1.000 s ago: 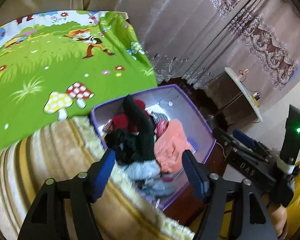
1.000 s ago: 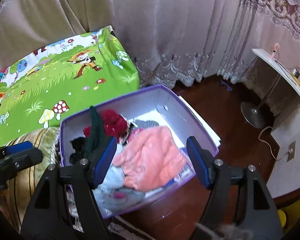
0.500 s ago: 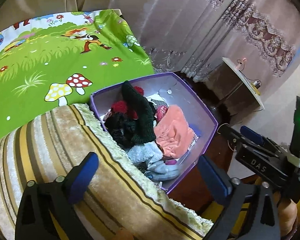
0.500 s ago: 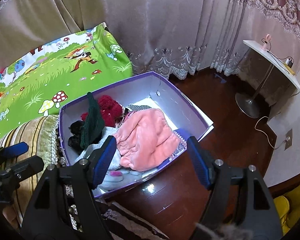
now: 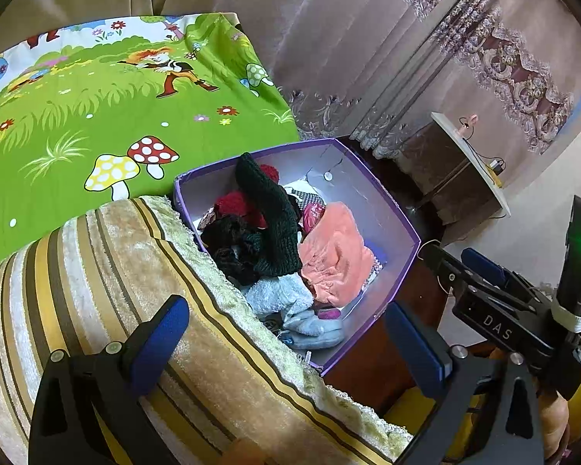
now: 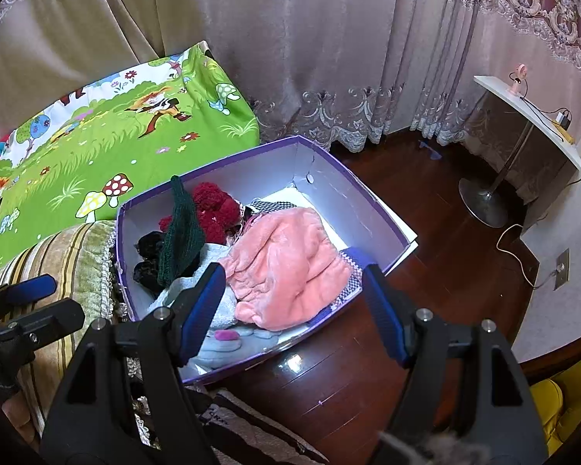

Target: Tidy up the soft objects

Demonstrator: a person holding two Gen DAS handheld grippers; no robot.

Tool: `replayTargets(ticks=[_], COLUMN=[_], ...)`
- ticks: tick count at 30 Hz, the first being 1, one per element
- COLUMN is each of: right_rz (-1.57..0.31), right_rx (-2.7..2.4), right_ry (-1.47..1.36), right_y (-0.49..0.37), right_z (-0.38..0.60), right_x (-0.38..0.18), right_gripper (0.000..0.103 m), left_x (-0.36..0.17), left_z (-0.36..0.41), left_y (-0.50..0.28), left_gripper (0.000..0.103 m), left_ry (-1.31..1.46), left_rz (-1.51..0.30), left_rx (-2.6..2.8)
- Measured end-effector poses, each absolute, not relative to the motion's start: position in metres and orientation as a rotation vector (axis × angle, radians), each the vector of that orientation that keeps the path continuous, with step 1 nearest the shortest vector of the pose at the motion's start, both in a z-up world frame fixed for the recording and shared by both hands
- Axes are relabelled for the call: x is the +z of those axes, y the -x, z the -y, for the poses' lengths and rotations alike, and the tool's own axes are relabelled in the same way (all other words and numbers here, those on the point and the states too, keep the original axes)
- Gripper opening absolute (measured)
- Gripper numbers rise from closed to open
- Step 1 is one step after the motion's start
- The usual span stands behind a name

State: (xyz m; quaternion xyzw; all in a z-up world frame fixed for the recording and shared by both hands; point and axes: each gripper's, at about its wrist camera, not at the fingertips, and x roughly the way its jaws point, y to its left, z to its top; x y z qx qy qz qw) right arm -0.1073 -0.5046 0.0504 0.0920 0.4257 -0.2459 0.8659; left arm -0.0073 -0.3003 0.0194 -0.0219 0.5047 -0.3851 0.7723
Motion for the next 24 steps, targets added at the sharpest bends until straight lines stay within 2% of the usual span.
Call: replayTargets(ticks=[24], right_rz=[-0.893], right_rx=[-0.511], right_ry=[-0.202], right_y=[0.1071], right_z=[0.5069], right_x=[0.0499], right_gripper=[0.076], left_x=[0.0188], left_z=[0.3021], left_y=[0.0069], left_gripper=[0.102], left_ry=[0.033], left_rz=[-1.094], left_rx=[-0.830])
